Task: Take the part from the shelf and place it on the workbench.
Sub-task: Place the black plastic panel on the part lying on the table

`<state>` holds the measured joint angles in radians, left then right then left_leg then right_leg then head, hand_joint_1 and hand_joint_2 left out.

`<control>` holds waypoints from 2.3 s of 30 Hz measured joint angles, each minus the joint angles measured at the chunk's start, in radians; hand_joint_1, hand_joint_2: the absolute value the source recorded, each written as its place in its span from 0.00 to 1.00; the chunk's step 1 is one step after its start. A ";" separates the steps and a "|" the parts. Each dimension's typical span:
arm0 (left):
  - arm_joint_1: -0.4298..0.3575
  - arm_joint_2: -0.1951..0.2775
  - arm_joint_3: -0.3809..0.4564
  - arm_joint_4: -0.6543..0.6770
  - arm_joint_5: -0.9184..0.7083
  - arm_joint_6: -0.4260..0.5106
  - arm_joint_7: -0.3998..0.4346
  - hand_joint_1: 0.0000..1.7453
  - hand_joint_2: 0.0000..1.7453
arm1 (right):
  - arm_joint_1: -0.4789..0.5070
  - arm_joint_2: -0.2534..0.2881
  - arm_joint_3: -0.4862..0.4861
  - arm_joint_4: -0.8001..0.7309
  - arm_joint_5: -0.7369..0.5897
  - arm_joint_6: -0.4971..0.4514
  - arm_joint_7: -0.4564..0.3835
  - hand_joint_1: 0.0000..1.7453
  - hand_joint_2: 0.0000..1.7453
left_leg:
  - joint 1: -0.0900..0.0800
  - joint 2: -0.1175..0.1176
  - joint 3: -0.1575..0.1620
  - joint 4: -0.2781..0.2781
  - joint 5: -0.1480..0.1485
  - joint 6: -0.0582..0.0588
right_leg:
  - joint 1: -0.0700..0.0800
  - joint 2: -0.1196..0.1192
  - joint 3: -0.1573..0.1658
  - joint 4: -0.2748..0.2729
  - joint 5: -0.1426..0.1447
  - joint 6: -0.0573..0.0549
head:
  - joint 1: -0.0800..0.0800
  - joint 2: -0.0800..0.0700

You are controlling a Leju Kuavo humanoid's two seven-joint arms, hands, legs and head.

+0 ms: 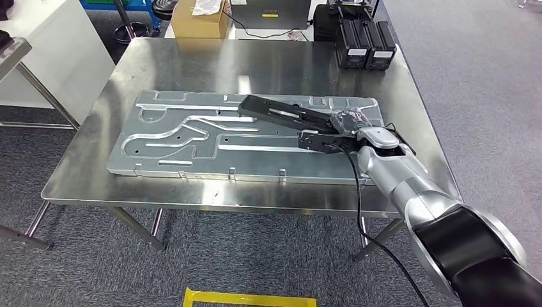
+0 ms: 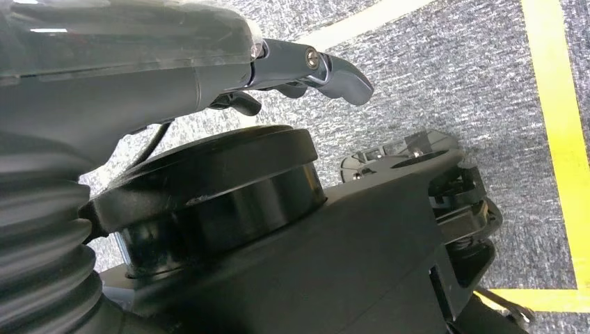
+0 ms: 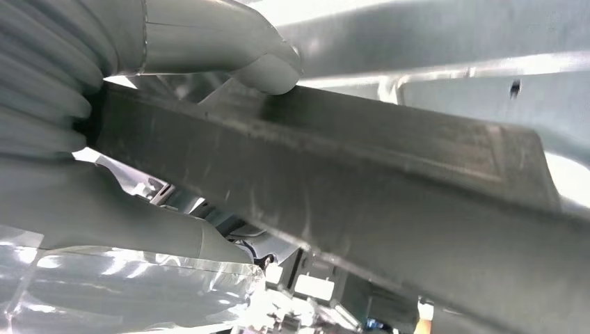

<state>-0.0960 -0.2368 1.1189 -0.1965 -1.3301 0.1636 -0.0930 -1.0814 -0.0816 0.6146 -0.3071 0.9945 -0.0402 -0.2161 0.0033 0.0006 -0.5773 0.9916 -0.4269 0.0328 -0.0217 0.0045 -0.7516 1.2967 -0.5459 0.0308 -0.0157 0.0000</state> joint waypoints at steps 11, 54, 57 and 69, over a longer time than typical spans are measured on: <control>-0.004 -0.001 0.000 0.000 0.012 0.019 0.040 0.00 0.00 | -0.006 0.021 0.000 0.002 -0.016 -0.004 0.017 0.00 0.00 | 0.007 -0.005 -0.045 0.116 -0.077 -0.053 | -0.008 -0.003 0.118 -0.252 0.114 -0.036 | -0.002 0.000; 0.003 0.000 -0.002 0.000 0.025 0.042 -0.038 0.00 0.00 | -0.260 -0.213 -0.333 -0.072 -0.271 -0.217 -0.072 0.00 0.00 | -0.011 -0.003 -0.012 0.027 -0.013 -0.002 | 0.005 -0.003 0.122 -0.262 0.120 -0.018 | -0.004 0.000; 0.002 -0.001 -0.001 0.000 0.026 0.043 -0.037 0.00 0.00 | -0.263 -0.213 -0.359 -0.093 -0.307 -0.213 -0.108 0.00 0.00 | -0.004 0.000 0.003 -0.009 0.008 0.007 | 0.007 -0.003 0.094 -0.194 0.071 -0.009 | -0.002 0.000; -0.003 -0.006 0.033 0.000 0.092 0.082 -0.027 0.00 0.00 | 0.227 -0.201 -0.445 -0.620 -0.735 -0.176 -0.255 0.00 0.00 | 0.000 -0.011 -0.003 0.025 -0.018 -0.027 | 0.005 -0.006 0.143 -0.265 0.105 -0.020 | -0.004 0.000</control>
<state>-0.0987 -0.2426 1.1516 -0.1965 -1.2377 0.2458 -0.1203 -0.8543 -0.2823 0.1696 -0.9270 0.2600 -0.2165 -0.4707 0.0035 -0.0104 -0.5805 1.0166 -0.4451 0.0057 -0.0172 -0.0012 -0.6090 1.0319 -0.4405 0.0107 -0.0199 0.0001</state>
